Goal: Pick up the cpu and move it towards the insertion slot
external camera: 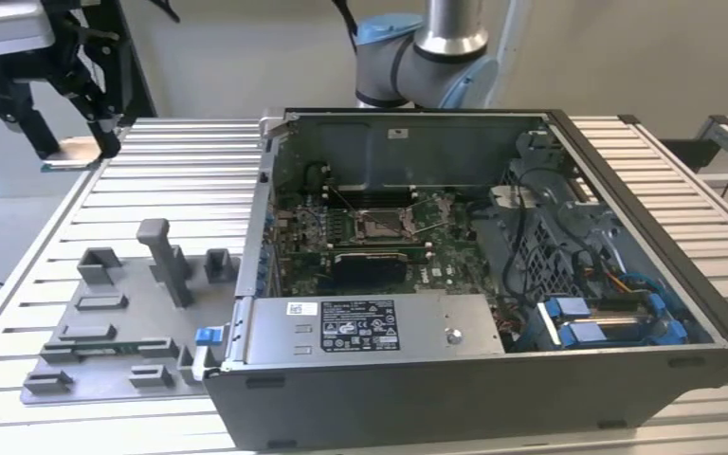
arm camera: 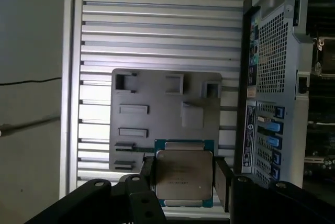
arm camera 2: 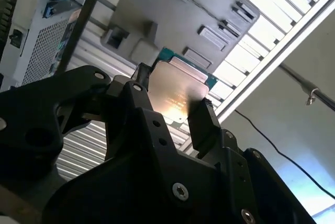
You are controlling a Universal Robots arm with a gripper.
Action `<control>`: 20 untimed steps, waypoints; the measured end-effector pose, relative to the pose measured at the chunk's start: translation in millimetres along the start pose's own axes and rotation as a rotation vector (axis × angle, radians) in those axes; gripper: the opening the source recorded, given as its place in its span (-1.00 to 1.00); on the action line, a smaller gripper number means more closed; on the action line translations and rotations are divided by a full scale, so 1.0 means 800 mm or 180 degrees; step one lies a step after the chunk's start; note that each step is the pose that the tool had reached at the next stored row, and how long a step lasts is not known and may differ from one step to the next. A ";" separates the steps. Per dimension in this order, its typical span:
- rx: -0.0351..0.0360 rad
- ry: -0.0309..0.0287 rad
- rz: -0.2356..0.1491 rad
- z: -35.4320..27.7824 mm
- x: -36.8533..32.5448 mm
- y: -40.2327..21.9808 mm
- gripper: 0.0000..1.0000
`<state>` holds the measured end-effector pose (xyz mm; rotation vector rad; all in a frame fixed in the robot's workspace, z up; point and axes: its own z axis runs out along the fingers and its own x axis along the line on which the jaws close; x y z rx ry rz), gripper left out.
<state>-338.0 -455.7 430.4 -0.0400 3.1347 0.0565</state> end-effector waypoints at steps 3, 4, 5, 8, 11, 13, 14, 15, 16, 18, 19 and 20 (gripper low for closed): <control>0.0000 0.0002 0.0000 0.0001 -0.0125 -0.0003 -1.00; 0.0000 0.0003 0.0000 0.0002 -0.0166 -0.0004 -1.00; 0.0000 0.0004 0.0000 0.0001 -0.0206 -0.0005 -1.00; 0.0000 0.0006 0.0000 0.0002 -0.0331 -0.0008 -1.00; 0.0000 0.0008 0.0000 0.0003 -0.0454 -0.0011 -1.00; 0.0000 0.0010 0.0000 0.0003 -0.0534 -0.0013 -1.00; 0.0000 0.0010 0.0001 0.0003 -0.0575 -0.0014 -1.00; 0.0000 0.0011 0.0000 0.0004 -0.0617 -0.0016 -1.00; 0.0000 0.0012 0.0000 0.0004 -0.0657 -0.0017 -1.00; 0.0000 0.0013 0.0000 0.0005 -0.0738 -0.0019 -1.00; 0.0000 0.0014 0.0001 0.0005 -0.0775 -0.0020 -1.00; 0.0000 0.0015 0.0000 0.0004 -0.0812 -0.0021 -1.00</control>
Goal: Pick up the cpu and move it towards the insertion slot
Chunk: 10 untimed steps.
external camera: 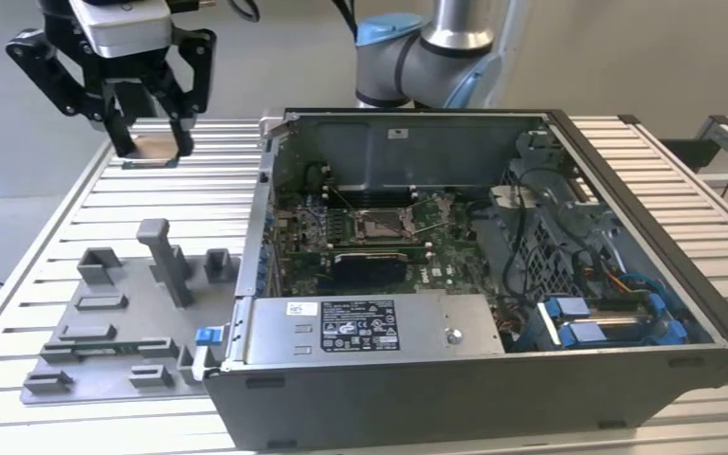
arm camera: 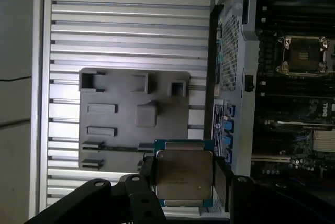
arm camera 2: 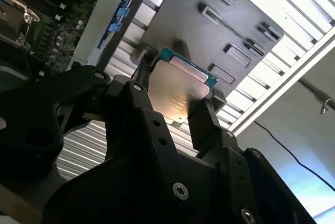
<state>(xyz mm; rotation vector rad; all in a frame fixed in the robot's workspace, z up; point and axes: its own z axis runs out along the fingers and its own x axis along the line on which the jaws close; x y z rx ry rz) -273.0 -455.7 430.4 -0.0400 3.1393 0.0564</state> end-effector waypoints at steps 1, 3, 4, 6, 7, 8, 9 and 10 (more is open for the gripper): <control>0.0000 0.0000 0.0000 0.0000 -0.0038 -0.0001 -1.00; 0.0000 0.0001 0.0000 0.0001 -0.0113 -0.0003 -1.00; 0.0000 0.0002 0.0000 0.0001 -0.0150 -0.0004 -1.00; 0.0000 0.0003 0.0000 0.0001 -0.0222 -0.0006 -1.00; 0.0000 0.0003 0.0000 0.0001 -0.0257 -0.0007 -1.00; 0.0000 0.0004 0.0000 0.0001 -0.0295 -0.0008 -1.00; 0.0000 0.0004 0.0000 0.0001 -0.0332 -0.0008 -1.00; 0.0000 0.0004 0.0000 0.0001 -0.0367 -0.0009 -1.00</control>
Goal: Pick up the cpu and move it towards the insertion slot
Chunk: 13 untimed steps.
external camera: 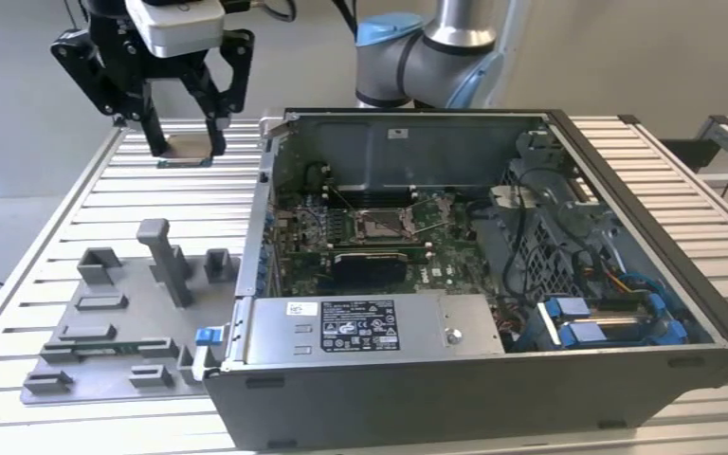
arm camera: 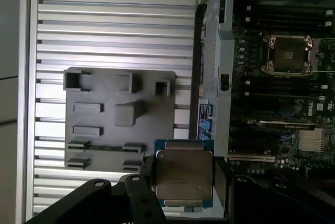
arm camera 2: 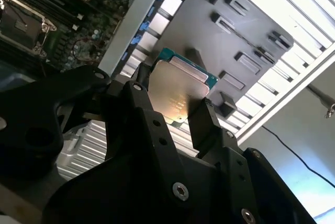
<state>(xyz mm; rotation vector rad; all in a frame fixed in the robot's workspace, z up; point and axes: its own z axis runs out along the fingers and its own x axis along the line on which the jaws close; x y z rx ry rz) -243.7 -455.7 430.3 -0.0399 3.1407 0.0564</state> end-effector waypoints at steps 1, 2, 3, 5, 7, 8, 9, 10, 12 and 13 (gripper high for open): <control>0.0000 0.0001 0.0000 0.0000 -0.0034 -0.0001 -1.00; 0.0000 0.0001 0.0000 0.0000 -0.0068 -0.0002 -1.00; 0.0000 0.0001 0.0000 0.0000 -0.0100 -0.0003 -1.00; 0.0000 0.0002 0.0000 0.0000 -0.0167 -0.0004 -1.00; 0.0000 0.0002 0.0000 0.0000 -0.0232 -0.0006 -1.00; 0.0000 0.0003 0.0000 0.0000 -0.0266 -0.0007 -1.00; 0.0000 0.0003 0.0000 0.0000 -0.0297 -0.0008 -1.00; 0.0000 0.0003 0.0000 0.0000 -0.0330 -0.0009 -1.00; 0.0001 0.0004 0.0000 -0.0001 -0.0396 -0.0010 -1.00; 0.0000 0.0004 0.0000 0.0000 -0.0428 -0.0011 -1.00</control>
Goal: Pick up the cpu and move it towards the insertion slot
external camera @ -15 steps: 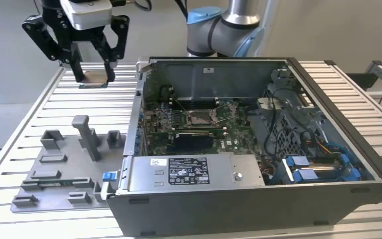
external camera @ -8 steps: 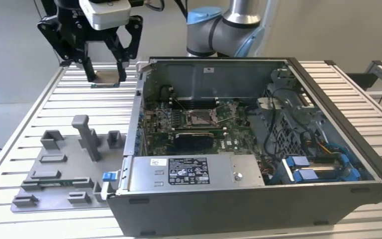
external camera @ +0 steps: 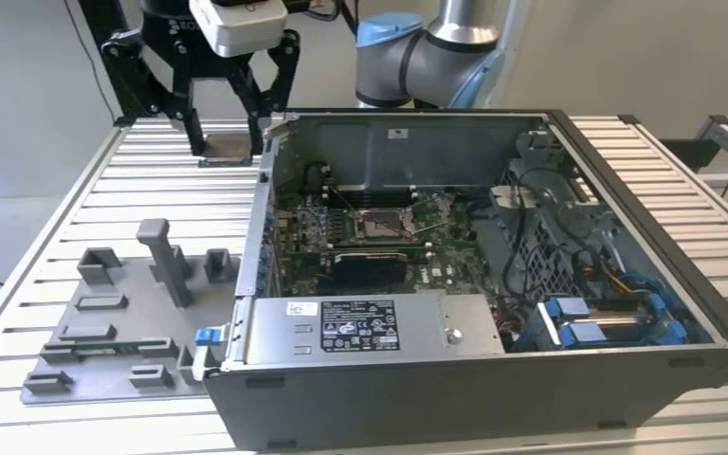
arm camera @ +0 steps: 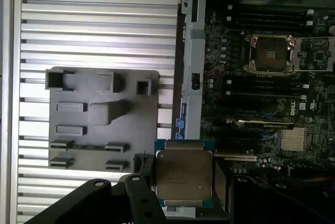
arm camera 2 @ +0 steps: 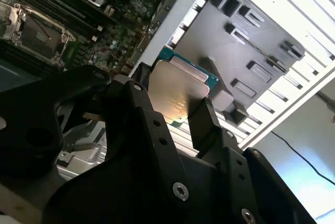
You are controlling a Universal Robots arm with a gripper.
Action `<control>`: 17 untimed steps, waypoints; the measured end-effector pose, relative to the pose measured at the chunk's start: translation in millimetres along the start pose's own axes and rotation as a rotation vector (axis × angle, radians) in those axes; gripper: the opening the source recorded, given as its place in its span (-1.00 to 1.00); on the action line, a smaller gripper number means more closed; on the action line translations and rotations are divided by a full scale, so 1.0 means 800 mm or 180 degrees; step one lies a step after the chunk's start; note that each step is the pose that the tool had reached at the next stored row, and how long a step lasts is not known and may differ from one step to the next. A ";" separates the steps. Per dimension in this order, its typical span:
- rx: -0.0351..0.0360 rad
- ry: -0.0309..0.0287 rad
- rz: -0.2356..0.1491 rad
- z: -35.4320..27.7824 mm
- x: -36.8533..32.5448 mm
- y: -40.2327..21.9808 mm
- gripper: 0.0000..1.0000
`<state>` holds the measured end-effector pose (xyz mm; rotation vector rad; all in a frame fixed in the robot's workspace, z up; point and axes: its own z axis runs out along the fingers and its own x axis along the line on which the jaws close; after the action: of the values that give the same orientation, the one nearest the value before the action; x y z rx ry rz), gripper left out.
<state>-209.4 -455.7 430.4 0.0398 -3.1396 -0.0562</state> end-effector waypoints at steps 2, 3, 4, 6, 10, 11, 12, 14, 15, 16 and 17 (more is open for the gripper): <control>0.0000 0.0000 0.0000 0.0000 -0.0061 -0.0002 -1.00; 0.0000 0.0001 0.0000 0.0000 -0.0093 -0.0003 -1.00; 0.0000 0.0001 0.0000 0.0000 -0.0124 -0.0003 -1.00; 0.0000 0.0001 0.0000 0.0000 -0.0181 -0.0005 -1.00; 0.0000 0.0002 0.0000 0.0000 -0.0308 -0.0008 -1.00; 0.0000 0.0002 0.0000 0.0000 -0.0341 -0.0009 -1.00; 0.0000 0.0002 0.0000 -0.0001 -0.0372 -0.0010 -1.00; 0.0000 0.0002 0.0000 -0.0001 -0.0442 -0.0011 -1.00; 0.0000 0.0002 0.0000 0.0000 -0.0476 -0.0012 -1.00; 0.0000 0.0002 0.0000 0.0000 -0.0516 -0.0013 -1.00; 0.0001 0.0003 0.0000 -0.0001 -0.0555 -0.0014 -1.00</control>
<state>-165.0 -455.7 430.3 0.0398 -3.1387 -0.0559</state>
